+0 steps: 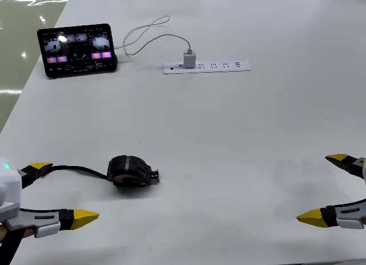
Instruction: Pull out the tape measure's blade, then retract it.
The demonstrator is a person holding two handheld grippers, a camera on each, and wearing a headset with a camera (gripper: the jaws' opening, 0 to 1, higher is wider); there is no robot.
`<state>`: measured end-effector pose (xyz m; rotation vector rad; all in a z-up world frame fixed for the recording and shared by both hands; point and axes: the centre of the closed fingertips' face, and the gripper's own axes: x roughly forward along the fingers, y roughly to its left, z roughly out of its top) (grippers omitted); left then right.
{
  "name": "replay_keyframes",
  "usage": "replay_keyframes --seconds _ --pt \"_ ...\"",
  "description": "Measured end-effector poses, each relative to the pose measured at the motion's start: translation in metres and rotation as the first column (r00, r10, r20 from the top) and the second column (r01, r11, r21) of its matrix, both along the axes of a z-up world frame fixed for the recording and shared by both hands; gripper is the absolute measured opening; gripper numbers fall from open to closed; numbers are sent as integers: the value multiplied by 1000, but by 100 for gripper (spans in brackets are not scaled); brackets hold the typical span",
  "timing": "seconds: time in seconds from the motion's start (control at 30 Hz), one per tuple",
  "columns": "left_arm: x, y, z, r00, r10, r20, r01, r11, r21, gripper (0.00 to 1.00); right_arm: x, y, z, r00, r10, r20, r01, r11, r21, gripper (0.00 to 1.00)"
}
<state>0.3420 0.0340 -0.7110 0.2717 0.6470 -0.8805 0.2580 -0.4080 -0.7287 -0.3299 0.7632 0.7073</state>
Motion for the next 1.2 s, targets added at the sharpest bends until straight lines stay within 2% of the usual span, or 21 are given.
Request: replay_keyframes --seconds 0.43,0.63,0.7,0.8,0.83,0.87,0.9,0.97,1.0,1.1,1.2 --pt "1 1 2 1000 1 3 0 1000 -10 99 -2 3 0 1000 -1 5 1 1000 4 99" --pt "-4 1 -4 1000 -16 -24 16 1000 -7 99 -3 3 -3 1000 -3 1 3 1000 3 99" --pt "-5 0 -4 999 -30 -22 30 1000 -7 99 -1 5 -1 1000 14 27 -14 1000 6 99" --pt "-5 -2 -4 999 -39 -26 38 999 -15 99 0 6 0 1000 14 26 -14 1000 7 99" --pt "-5 -2 -5 999 -44 -21 43 999 -9 99 1 6 0 1000 16 27 -16 1000 7 99" --pt "-4 -1 -6 998 -56 -4 56 998 16 99 4 6 2 999 17 39 -18 1000 4 99" --pt "-4 -1 -7 998 -63 -3 63 998 19 99 6 5 3 998 23 57 -23 1000 -2 99" --pt "-2 1 -9 998 -61 7 61 997 45 99 8 5 5 999 17 50 -17 1000 2 99" --pt "-2 2 -10 998 -65 7 64 997 53 99 8 4 5 999 6 41 -6 1000 -1 99" --pt "1 4 -12 998 -68 11 68 995 72 99 12 6 9 998 12 57 -12 1000 -5 99" --pt "2 3 -11 997 -80 4 80 994 73 99 15 9 13 998 13 56 -13 1000 0 99"
